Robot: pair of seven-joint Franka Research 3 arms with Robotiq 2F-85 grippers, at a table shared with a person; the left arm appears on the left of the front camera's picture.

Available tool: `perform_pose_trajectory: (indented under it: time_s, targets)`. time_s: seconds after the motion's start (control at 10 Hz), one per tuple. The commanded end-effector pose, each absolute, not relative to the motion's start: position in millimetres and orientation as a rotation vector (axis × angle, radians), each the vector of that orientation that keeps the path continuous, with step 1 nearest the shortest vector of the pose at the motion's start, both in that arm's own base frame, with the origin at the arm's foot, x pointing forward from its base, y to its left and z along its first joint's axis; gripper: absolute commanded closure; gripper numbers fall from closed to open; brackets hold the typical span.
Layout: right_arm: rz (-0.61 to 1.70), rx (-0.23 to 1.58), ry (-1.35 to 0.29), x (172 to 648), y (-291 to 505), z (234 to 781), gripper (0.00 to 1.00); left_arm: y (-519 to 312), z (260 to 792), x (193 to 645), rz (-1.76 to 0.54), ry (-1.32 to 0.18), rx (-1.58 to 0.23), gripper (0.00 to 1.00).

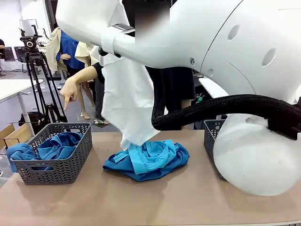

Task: Sort the tops and bottoms.
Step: Sort the clothes according to human instructions.

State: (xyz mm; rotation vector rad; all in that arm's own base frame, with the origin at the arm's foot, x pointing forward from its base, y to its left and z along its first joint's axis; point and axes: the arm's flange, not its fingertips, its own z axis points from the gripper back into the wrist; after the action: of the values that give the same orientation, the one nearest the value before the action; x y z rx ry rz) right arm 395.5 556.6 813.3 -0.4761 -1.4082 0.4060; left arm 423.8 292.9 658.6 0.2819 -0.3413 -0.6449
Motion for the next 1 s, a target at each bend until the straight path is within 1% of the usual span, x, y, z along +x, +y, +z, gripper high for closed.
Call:
perform_pose_trajectory:
  time_s: [0.0, 0.1, 0.3, 0.4, 0.5, 0.8, 0.9]
  targets:
    - [0.253, -0.421, -1.379, 478.9, 691.8, 933.5, 1.00, 294.3, 659.6, 422.0, -0.647, -0.335, 0.290, 0.00]
    - [0.231, -0.339, -1.354, 483.9, 696.3, 936.8, 1.00, 294.3, 659.6, 422.0, -0.647, -0.335, 0.290, 0.00]
    - [0.199, -0.064, -1.292, 491.4, 689.5, 940.4, 1.00, 294.3, 659.6, 422.0, -0.647, -0.335, 0.290, 0.00]
    - [0.237, -0.145, -1.322, 491.5, 686.1, 933.5, 1.00, 294.3, 659.6, 422.0, -0.647, -0.335, 0.290, 0.00]
    - [0.236, -0.205, -1.334, 405.8, 550.7, 808.1, 1.00, 294.3, 659.6, 422.0, -0.647, -0.335, 0.290, 0.00]
    - [0.236, -0.205, -1.334, 405.8, 550.7, 808.1, 1.00, 294.3, 659.6, 422.0, -0.647, -0.335, 0.290, 0.00]
    - [0.242, -0.170, -1.316, 411.5, 551.0, 804.5, 1.00, 294.3, 659.6, 422.0, -0.647, -0.335, 0.290, 0.00]
